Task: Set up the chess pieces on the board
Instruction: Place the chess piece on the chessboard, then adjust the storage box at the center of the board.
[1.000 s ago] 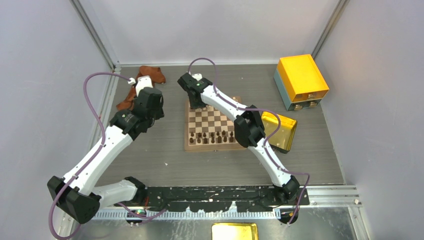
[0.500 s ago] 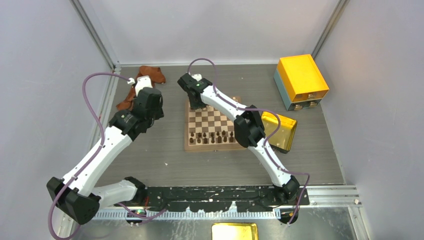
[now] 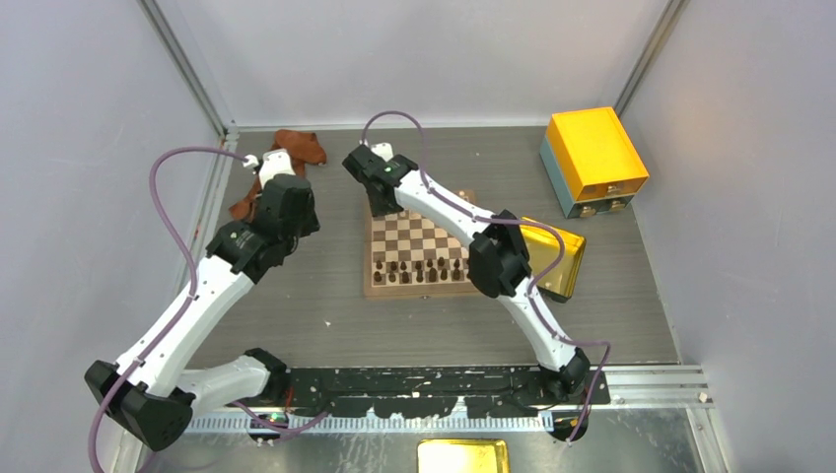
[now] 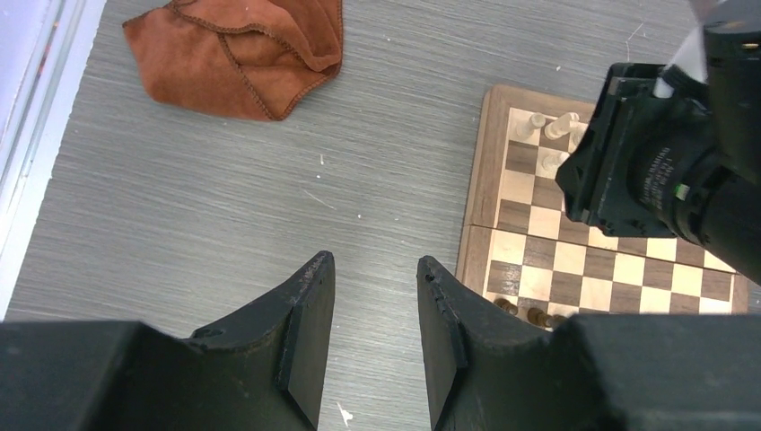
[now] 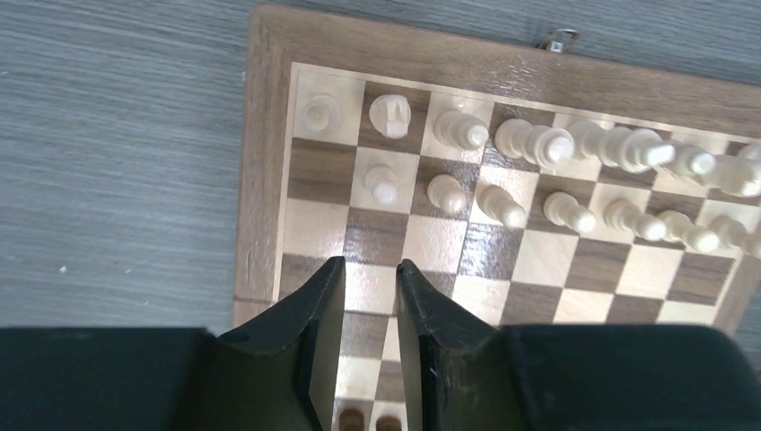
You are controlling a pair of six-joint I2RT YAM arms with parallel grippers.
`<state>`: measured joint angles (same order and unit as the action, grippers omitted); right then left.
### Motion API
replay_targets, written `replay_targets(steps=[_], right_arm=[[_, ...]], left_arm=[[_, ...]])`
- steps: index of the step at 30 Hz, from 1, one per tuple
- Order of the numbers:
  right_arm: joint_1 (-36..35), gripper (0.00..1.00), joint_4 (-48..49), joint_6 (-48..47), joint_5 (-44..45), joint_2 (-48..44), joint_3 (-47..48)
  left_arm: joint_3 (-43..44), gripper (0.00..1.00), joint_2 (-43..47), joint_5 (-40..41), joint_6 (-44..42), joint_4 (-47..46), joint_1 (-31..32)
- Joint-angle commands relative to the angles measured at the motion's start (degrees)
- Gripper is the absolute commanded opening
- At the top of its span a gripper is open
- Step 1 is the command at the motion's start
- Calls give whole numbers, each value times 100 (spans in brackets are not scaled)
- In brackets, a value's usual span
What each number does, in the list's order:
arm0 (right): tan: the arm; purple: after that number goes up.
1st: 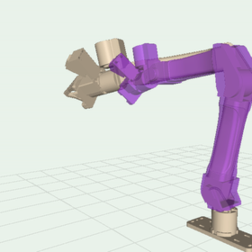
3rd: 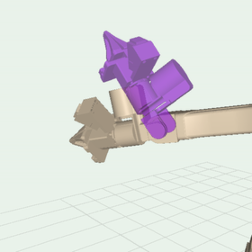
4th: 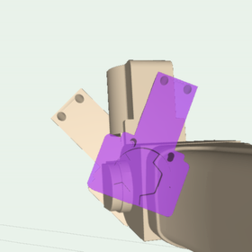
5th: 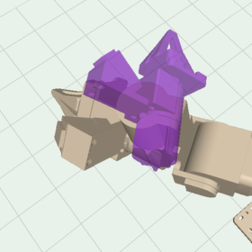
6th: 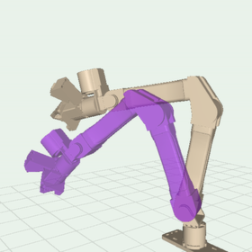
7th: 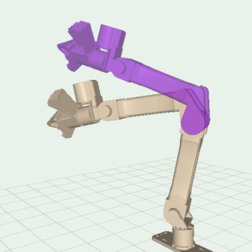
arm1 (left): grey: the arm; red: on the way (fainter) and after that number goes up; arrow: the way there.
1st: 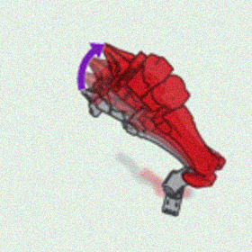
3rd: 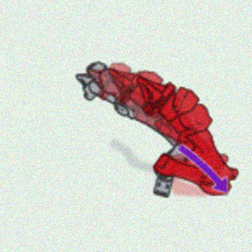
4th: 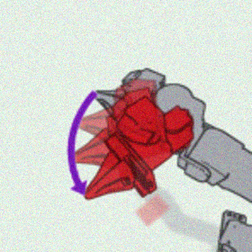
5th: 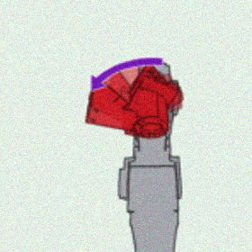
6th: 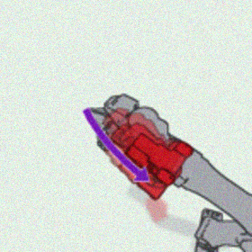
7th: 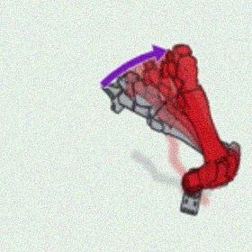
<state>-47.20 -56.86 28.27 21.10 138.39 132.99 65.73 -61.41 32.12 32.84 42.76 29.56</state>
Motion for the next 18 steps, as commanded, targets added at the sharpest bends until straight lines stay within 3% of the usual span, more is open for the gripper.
replay_targets(steps=[1, 9, 18], right_arm=[[-65, 33, 85, -17, 320, -918, -172], [67, 33, 44, 360, 952, -2502, -1514], [1098, 33, -166, 1015, 1228, -4628, -3679]], left_arm=[[194, 40, 176, 177, 107, -70, 6], [653, 41, -210, -82, 4, -321, 12], [1732, 49, -1613, -448, -453, -934, 715]])
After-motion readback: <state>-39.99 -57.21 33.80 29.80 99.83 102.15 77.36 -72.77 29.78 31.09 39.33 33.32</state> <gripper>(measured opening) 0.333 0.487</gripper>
